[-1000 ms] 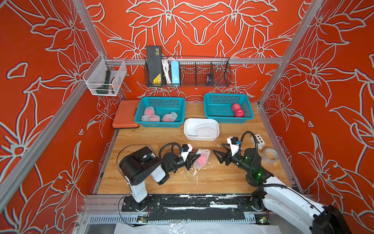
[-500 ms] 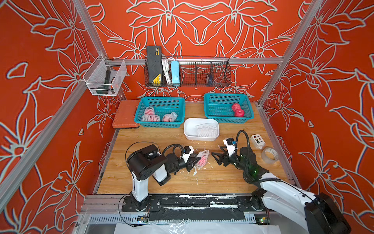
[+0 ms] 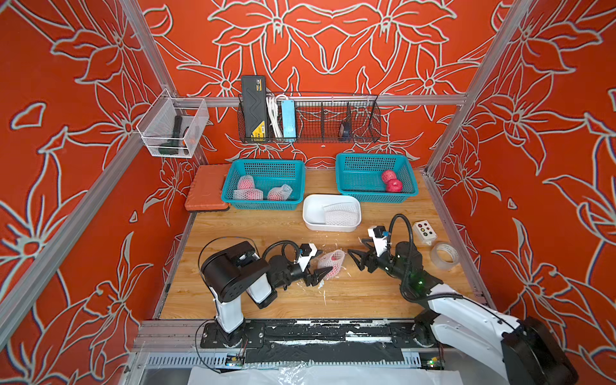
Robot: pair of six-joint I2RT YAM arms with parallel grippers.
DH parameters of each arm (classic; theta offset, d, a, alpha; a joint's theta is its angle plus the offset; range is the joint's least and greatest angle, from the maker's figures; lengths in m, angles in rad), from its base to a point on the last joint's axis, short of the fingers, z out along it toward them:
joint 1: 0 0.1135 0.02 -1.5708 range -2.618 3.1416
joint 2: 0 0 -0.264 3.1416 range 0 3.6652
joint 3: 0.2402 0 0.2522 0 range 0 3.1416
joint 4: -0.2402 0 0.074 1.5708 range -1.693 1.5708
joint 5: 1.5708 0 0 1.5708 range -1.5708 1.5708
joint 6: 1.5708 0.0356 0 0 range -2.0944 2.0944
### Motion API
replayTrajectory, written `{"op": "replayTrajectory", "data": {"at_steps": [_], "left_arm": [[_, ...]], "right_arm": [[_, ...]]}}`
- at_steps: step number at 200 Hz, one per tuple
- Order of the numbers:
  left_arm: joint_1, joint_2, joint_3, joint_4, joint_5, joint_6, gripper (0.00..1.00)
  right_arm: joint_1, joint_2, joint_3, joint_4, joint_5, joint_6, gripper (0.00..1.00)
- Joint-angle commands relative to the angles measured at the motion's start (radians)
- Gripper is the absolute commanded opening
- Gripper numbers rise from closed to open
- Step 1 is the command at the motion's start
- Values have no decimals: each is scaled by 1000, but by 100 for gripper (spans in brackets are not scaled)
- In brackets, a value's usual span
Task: Remove foam nets from apples
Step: Place the apple at the center of the board, then remove the foam net from the apple.
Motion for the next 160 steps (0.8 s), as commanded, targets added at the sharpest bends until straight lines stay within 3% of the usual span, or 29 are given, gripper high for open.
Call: {"op": "replayTrajectory", "data": {"at_steps": [1, 64, 115, 160], "left_arm": [[-10, -73, 44, 32, 84, 26, 75], [-41, -372, 132, -524, 16, 128, 81], [-42, -377, 254, -828, 61, 133, 90], [-42, -316, 343, -934, 78, 157, 90]], "right_arm": [[7, -26, -16, 26, 33, -9, 84], [7, -109, -46, 29, 72, -20, 84], [9, -234, -92, 31, 74, -47, 84], [10, -288, -100, 5, 105, -50, 84]]}}
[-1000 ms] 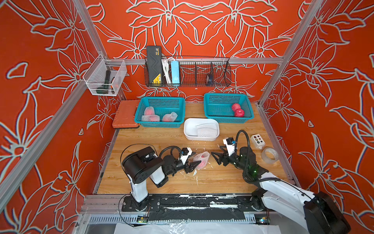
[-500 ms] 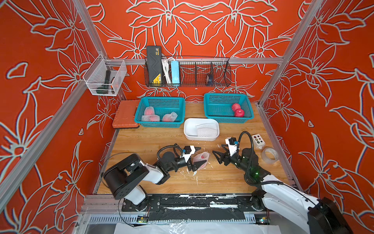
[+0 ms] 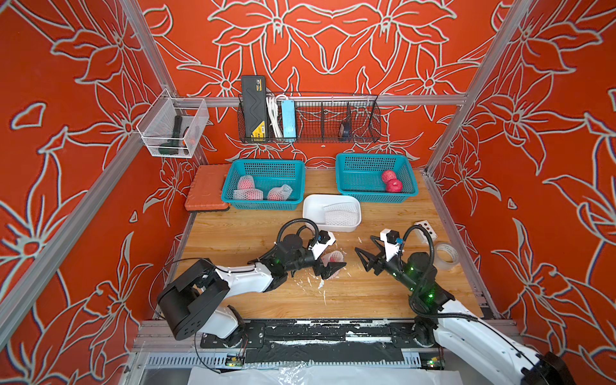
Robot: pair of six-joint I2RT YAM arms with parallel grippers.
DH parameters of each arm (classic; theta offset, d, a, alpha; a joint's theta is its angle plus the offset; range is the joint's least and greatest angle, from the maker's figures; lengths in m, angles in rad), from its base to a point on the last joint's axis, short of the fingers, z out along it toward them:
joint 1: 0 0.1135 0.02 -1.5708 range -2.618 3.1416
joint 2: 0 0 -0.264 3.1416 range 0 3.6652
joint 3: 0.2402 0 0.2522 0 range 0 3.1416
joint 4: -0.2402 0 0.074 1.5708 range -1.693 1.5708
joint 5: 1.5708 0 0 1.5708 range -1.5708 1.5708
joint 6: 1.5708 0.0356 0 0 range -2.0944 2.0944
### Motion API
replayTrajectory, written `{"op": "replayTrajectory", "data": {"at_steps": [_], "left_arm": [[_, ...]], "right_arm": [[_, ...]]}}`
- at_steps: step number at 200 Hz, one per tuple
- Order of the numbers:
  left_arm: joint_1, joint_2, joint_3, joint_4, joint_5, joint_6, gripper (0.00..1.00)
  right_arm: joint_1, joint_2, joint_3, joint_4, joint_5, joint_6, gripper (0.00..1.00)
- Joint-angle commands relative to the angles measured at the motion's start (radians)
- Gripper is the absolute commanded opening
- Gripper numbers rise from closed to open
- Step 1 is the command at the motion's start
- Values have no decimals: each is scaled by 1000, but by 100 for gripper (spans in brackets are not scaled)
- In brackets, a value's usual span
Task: Remove foam nets from apples
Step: Remove the foam net from the apple.
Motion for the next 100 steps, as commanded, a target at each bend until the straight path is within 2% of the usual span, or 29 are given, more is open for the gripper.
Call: {"op": "replayTrajectory", "data": {"at_steps": [1, 39, 66, 100], "left_arm": [[-5, 30, 42, -100, 29, 30, 90], [-10, 63, 75, -183, -13, 31, 90], [-11, 71, 75, -207, -25, 29, 86], [-12, 68, 65, -202, -34, 39, 71]], "right_arm": [[6, -17, -15, -7, 28, -13, 84], [6, -14, -16, -2, 30, -8, 84], [6, -5, -16, 10, 29, -3, 84], [6, -1, -16, 11, 35, -2, 84]]}}
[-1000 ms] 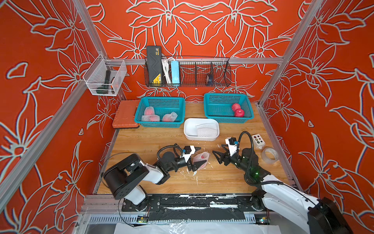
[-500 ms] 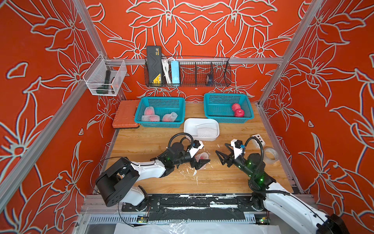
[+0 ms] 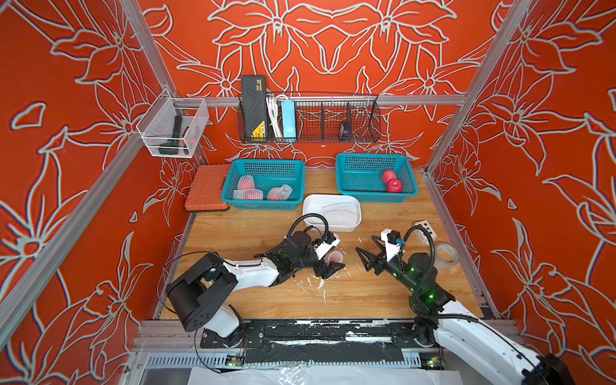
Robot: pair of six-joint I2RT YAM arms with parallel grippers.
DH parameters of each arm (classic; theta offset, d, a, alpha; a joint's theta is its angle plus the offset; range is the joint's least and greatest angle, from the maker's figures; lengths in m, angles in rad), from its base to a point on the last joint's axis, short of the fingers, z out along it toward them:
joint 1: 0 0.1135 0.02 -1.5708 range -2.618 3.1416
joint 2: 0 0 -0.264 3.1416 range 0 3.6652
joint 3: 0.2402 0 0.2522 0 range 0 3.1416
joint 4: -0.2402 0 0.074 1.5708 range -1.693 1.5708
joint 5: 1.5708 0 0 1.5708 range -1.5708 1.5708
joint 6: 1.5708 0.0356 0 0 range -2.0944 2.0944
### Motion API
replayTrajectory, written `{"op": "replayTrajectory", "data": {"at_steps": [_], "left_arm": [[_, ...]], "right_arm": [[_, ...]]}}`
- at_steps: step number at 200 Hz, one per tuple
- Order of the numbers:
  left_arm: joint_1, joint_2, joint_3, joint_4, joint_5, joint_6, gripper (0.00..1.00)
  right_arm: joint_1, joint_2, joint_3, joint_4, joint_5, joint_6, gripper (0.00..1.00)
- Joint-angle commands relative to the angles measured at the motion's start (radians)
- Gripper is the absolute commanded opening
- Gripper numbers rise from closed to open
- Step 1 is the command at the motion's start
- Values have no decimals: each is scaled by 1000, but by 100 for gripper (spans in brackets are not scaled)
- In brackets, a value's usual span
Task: Remove foam nets from apples
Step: Remove the foam net from the apple.
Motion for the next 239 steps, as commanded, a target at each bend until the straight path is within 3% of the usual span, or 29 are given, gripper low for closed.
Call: {"op": "replayTrajectory", "data": {"at_steps": [1, 21, 31, 64, 79, 118, 154, 188, 214, 239], "left_arm": [[-6, 5, 2, -7, -4, 20, 71], [-5, 16, 11, -8, 12, 22, 60], [-5, 20, 18, -13, 18, 26, 48], [-5, 0, 7, 2, 16, 32, 44], [-5, -15, -4, 18, 15, 39, 25], [-4, -35, -11, 77, 2, 39, 14], [27, -82, -60, 249, 27, -37, 1], [35, -109, -74, 253, -64, -6, 0], [107, -88, -142, 460, 65, -127, 0], [110, -54, -83, 348, 67, -83, 0]], "right_arm": [[7, -1, -12, 14, 18, -1, 84], [7, 0, -11, 14, 22, 1, 84], [6, 1, -12, 12, 26, 1, 84], [6, -2, -12, 8, 42, 4, 84], [6, -2, -13, 6, 49, 4, 84], [6, -4, -10, -7, 71, 4, 84], [6, -19, -10, -23, 87, 5, 84], [5, -36, -11, -34, 99, 4, 84], [7, -46, -14, -39, 102, 4, 84], [5, -51, -14, -47, 109, 4, 84]]}}
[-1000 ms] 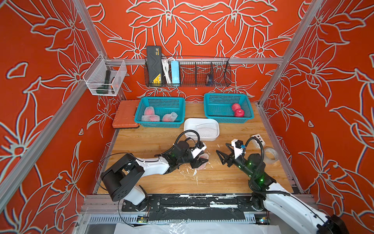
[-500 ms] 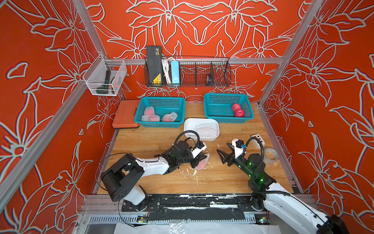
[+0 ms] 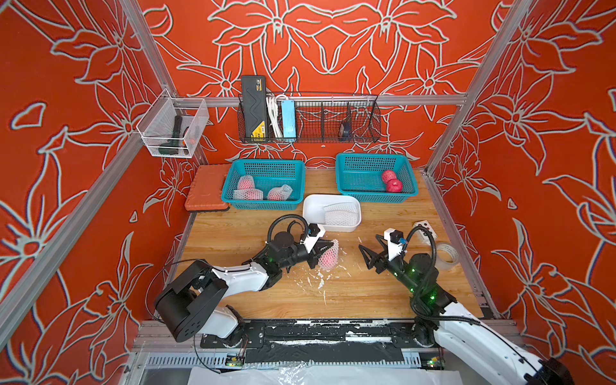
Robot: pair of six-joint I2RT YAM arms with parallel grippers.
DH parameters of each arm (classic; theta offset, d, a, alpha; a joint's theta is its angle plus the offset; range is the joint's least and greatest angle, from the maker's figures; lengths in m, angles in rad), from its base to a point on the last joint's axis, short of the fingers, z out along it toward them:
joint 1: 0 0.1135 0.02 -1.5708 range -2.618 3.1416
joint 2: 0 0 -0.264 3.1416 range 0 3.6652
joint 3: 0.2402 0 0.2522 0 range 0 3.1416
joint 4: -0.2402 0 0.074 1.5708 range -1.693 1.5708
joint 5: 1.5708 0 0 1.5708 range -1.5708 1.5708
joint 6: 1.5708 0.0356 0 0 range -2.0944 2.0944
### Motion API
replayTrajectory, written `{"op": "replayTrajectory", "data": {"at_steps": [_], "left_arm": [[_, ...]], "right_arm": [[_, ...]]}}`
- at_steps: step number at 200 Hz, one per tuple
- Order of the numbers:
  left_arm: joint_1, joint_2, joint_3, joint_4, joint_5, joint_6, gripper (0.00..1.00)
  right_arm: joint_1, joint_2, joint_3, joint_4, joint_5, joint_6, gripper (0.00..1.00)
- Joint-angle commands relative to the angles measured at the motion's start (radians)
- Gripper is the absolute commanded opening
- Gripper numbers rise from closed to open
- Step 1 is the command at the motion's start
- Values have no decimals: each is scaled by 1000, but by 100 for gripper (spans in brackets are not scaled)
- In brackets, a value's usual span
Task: Remove foam nets from apples
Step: Remove the foam net from the apple.
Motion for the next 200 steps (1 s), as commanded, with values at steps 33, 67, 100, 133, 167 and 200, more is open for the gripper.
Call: {"op": "replayTrajectory", "data": {"at_steps": [33, 67, 100, 133, 167, 200], "left_arm": [[24, 75, 0, 170, 52, -65, 0], [-59, 59, 53, 29, -109, 54, 0], [-63, 121, 138, -85, -115, 50, 0], [-30, 142, 77, 103, -11, -49, 0], [-39, 107, 75, 113, -4, -46, 0], [-32, 23, 150, -14, 30, -44, 0]], "right_arm": [[6, -9, -13, -4, 18, 6, 84], [5, -8, -13, -5, 23, 6, 84], [6, -8, -13, -1, 19, 8, 84], [6, -10, -12, -2, 18, 7, 84], [6, -15, -15, -8, 28, 8, 84], [6, -17, -12, -12, 30, 9, 84]]}}
